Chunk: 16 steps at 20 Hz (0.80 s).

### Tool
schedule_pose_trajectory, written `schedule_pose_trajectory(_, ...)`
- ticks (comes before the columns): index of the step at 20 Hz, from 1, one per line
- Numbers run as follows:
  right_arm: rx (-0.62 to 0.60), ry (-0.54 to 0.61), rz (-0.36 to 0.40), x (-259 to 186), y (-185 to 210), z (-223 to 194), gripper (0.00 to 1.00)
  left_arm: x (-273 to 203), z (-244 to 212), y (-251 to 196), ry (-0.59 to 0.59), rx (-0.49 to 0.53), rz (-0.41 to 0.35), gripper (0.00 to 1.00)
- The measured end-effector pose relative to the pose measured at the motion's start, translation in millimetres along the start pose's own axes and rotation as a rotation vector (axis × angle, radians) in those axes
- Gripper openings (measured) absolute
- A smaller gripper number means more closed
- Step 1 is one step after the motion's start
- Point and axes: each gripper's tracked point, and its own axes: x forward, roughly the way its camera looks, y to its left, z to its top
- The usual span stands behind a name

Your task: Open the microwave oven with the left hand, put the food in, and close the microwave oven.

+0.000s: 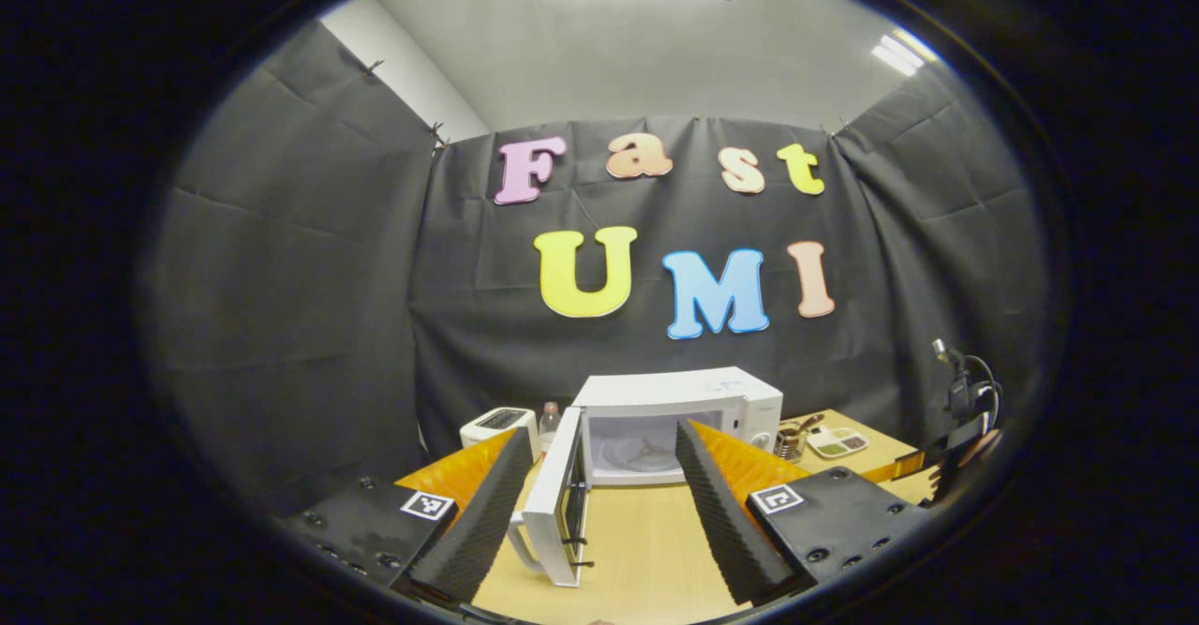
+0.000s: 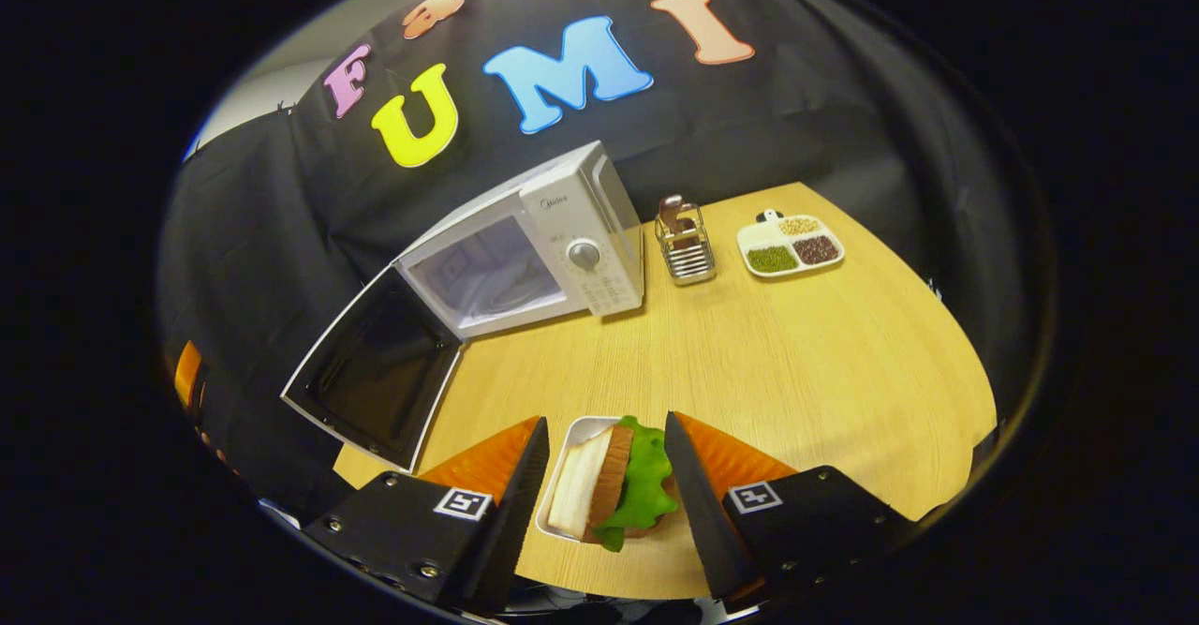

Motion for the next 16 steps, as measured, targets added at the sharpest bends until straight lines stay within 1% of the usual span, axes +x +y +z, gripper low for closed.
schedule_pose_trajectory(1,0.008,0.025,0.004,2.6,-5.5,-7.9,0.76,0.5,1.3,-3.0,-0.001,0.006,0.001,1.00)
schedule_pose_trajectory(4,0.072,0.085,0.037,6.5,-14.7,-19.1,0.77,2.3,-0.5,-13.1,0.001,0.015,0.004,0.97)
schedule_pose_trajectory(5,0.095,0.087,0.037,9.3,-18.7,-16.7,0.77,3.3,-1.7,-14.6,0.004,0.014,0.007,0.99)
schedule_pose_trajectory(7,0.128,0.090,0.033,8.6,-26.3,-17.1,0.76,5.0,-1.5,-18.1,0.008,-0.001,0.015,0.99)
schedule_pose_trajectory(8,0.129,0.087,0.034,6.1,-29.4,-14.8,0.76,5.2,-2.3,-19.3,0.008,-0.007,0.019,1.00)
schedule_pose_trajectory(10,0.118,0.089,0.034,1.6,-36.5,-12.9,0.76,7.6,-6.4,-20.5,0.014,-0.012,0.028,0.97)
schedule_pose_trajectory(11,0.118,0.092,0.036,-0.3,-38.2,-13.5,0.76,10.3,-8.6,-21.3,0.020,-0.014,0.032,0.99)
schedule_pose_trajectory(13,0.134,0.095,0.043,-0.5,-40.5,-13.7,0.76,13.9,-11.7,-25.7,0.027,-0.023,0.032,1.00)
schedule_pose_trajectory(15,0.154,0.086,0.055,-2.9,-43.6,-10.9,0.77,17.3,-13.5,-30.6,0.034,-0.029,0.028,0.97)
schedule_pose_trajectory(16,0.160,0.078,0.054,-4.8,-45.7,-9.6,0.77,19.8,-12.1,-32.6,0.034,-0.026,0.024,0.99)
